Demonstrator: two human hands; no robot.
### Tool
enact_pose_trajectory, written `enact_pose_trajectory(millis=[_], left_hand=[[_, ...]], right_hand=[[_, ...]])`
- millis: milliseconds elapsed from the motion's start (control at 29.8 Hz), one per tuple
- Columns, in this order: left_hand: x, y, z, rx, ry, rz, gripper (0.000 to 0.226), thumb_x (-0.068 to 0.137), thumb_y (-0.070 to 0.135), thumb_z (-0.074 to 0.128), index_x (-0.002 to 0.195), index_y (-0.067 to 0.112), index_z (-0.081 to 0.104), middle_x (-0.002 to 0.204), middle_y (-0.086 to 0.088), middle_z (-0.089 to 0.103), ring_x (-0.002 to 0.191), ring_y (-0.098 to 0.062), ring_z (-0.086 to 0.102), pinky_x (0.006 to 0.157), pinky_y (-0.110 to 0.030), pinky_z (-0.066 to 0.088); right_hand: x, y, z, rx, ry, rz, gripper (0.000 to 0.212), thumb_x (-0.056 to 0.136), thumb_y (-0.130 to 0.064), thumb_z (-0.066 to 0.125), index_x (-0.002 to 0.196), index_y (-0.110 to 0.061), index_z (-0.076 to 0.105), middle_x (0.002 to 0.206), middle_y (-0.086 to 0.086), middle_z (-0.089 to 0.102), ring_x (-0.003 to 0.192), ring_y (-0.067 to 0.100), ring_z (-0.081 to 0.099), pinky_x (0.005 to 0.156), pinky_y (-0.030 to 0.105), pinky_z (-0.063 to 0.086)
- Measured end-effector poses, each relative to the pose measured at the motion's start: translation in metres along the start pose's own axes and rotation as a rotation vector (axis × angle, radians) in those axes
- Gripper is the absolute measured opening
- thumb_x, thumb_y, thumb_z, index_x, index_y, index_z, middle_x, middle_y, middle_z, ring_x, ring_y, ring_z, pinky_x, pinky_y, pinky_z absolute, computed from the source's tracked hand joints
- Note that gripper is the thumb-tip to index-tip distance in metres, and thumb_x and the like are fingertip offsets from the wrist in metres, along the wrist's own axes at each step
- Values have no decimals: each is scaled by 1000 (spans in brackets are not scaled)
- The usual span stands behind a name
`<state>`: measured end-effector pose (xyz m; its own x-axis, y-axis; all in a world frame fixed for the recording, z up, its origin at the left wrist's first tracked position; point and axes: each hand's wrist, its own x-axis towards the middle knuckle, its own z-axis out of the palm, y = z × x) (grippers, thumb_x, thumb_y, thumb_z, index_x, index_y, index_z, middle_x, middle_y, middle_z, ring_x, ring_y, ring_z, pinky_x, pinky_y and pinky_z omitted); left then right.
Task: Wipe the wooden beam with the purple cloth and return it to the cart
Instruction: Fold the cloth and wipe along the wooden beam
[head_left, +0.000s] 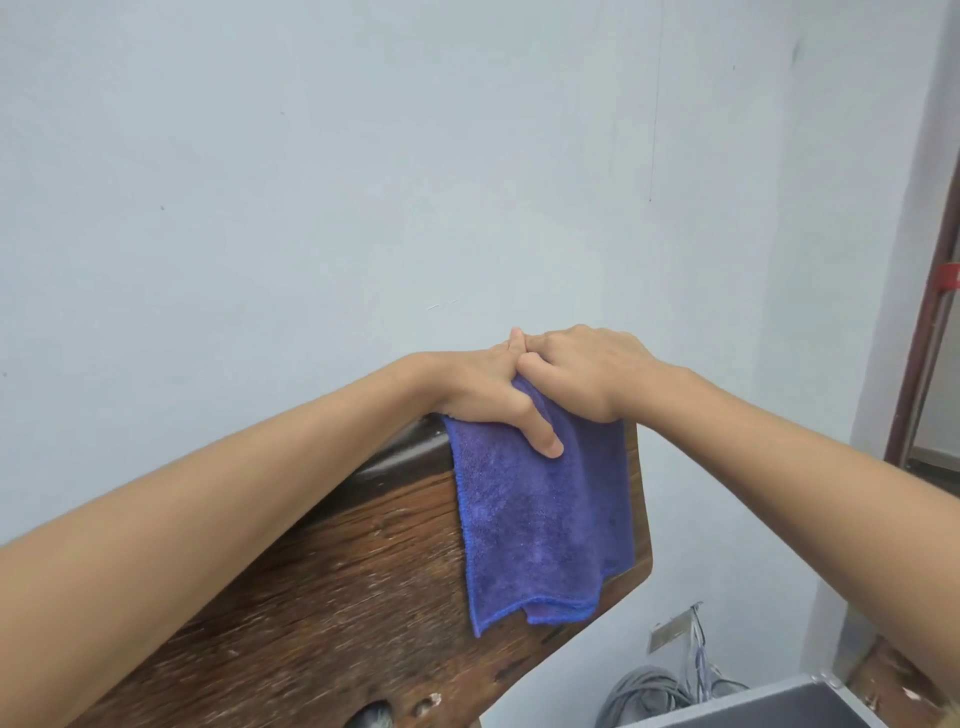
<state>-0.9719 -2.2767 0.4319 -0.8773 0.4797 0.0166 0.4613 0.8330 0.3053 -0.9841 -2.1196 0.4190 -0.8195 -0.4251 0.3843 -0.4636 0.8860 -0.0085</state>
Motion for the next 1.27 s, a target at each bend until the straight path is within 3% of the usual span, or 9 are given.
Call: enact_pose_trajectory(millis=[235, 369, 503, 671, 872, 972, 1107, 1207, 1274], left_hand=[[30, 17, 1, -45, -29, -22, 94, 58, 50, 85, 142, 23, 51, 149, -2, 46, 128, -22, 55, 111, -38, 44], [47, 24, 1, -48, -25, -83, 116, 51, 58, 83, 151, 16, 42, 149, -4, 53, 129, -24, 57, 110, -39, 45], [52, 32, 2, -14, 8, -79, 120, 52, 60, 79, 155, 17, 35, 161, 1, 35, 137, -22, 48, 113, -36, 39], [50, 32, 1, -61, 26, -66, 115, 68, 51, 83, 159, 17, 20, 157, 2, 41, 138, -19, 44, 100, -27, 36], [41, 35, 6, -125, 42, 22, 63, 78, 31, 81, 134, 28, 52, 134, 4, 61, 122, -19, 59, 106, -36, 45], [41, 35, 8, -57, 43, 30, 85, 77, 39, 79, 151, 26, 39, 153, -1, 47, 140, -23, 45, 116, -42, 36], [33, 37, 11, 40, 73, 36, 105, 82, 42, 76, 163, 21, 12, 167, -5, 24, 155, -22, 20, 123, -44, 23], [24, 40, 16, 108, 91, 39, 107, 80, 39, 78, 162, 17, 13, 166, -7, 27, 153, -24, 25, 121, -45, 28], [19, 43, 18, 146, 117, 28, 98, 78, 38, 80, 156, 17, 24, 155, -8, 41, 144, -27, 38, 114, -49, 38]], right_hand=[[0, 22, -3, 187, -16, 78, 70, 83, -54, 14, 116, -24, 68, 120, 4, 69, 110, 29, 58, 96, 50, 48], [3, 35, 0, 401, -29, 122, 49, 94, -39, 28, 110, -14, 68, 122, 6, 67, 115, 28, 57, 103, 45, 43], [2, 43, 8, 719, 27, 264, 33, 98, -17, 40, 86, -4, 68, 94, 14, 67, 88, 26, 57, 83, 43, 49], [-7, 35, 14, 937, 132, 455, 40, 101, -23, 40, 97, 4, 70, 85, 14, 66, 78, 26, 59, 67, 35, 45], [-16, 28, 20, 980, 235, 586, 41, 104, -32, 35, 114, -10, 69, 102, 8, 70, 82, 17, 63, 64, 30, 45], [-20, 24, 20, 941, 242, 661, 46, 105, -34, 33, 122, -7, 65, 114, 14, 67, 92, 26, 64, 64, 32, 44], [-27, 19, 18, 877, 255, 703, 47, 105, -30, 29, 123, -2, 62, 123, 23, 65, 111, 39, 63, 82, 37, 46], [-34, 13, 17, 833, 260, 685, 44, 105, -26, 27, 111, -3, 63, 123, 24, 66, 113, 39, 62, 85, 38, 44], [-39, 10, 17, 787, 254, 681, 40, 105, -25, 26, 105, -7, 62, 123, 22, 65, 113, 37, 61, 90, 39, 45]])
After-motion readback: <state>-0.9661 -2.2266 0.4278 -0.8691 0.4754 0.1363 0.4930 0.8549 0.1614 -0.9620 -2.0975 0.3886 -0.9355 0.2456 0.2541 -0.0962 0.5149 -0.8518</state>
